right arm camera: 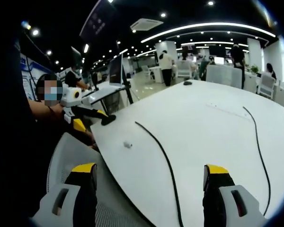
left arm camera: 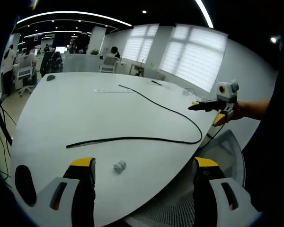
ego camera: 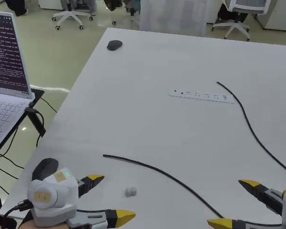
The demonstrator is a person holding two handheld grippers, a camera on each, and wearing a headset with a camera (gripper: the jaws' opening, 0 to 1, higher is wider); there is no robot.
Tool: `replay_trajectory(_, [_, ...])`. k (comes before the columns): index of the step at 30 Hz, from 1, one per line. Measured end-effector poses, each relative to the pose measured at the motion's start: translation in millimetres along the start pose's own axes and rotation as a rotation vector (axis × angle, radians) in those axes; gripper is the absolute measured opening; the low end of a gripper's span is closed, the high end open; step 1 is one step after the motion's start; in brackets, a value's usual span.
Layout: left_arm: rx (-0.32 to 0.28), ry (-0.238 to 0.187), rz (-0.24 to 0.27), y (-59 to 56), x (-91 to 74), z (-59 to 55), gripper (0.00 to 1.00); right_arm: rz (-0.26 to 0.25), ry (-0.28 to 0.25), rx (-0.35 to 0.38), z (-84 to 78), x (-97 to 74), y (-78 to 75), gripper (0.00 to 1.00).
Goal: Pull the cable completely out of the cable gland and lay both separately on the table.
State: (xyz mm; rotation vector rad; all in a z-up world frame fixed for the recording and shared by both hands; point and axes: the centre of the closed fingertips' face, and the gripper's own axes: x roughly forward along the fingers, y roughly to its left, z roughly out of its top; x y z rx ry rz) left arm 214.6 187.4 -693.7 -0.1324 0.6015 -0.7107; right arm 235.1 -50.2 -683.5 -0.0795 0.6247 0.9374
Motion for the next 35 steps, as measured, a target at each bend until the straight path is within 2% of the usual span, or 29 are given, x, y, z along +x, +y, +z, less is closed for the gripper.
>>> replay_trajectory(2, [-0.002, 0.009, -0.002, -1.1, -2.3, -1.4, 0.86, 0.000, 0.025, 0.016, -10.3, -4.2, 2.2, 0.96])
replay_trajectory(6, [-0.012, 0.019, -0.010, -2.4, -4.1, -5.6, 0.90, -0.009, 0.049, 0.013, -21.0, -7.0, 1.4, 0.98])
replay_trajectory(7, [-0.014, 0.032, -0.009, -2.1, -4.6, -8.1, 0.91, -0.013, 0.050, 0.022, -22.1, -7.2, 0.9, 0.99])
replay_trajectory(10, [-0.015, 0.033, -0.011, -1.7, -5.7, -7.4, 0.93, -0.003, 0.084, 0.059, -30.1, -6.4, 2.6, 0.99])
replay_trajectory(18, [-0.027, 0.029, -0.008, 1.5, -7.9, -9.2, 0.97, 0.028, 0.126, 0.042, -36.6, -3.2, 11.9, 0.99])
replay_trajectory(28, [-0.046, 0.029, -0.023, -2.4, -7.9, -10.5, 0.99, 0.013, 0.153, 0.045, -47.5, -5.4, 16.2, 0.99])
replay_trajectory(35, [-0.045, 0.039, -0.034, -6.7, -6.0, -11.6, 0.99, 0.011, 0.169, 0.036, -49.0, -4.2, 16.1, 0.99])
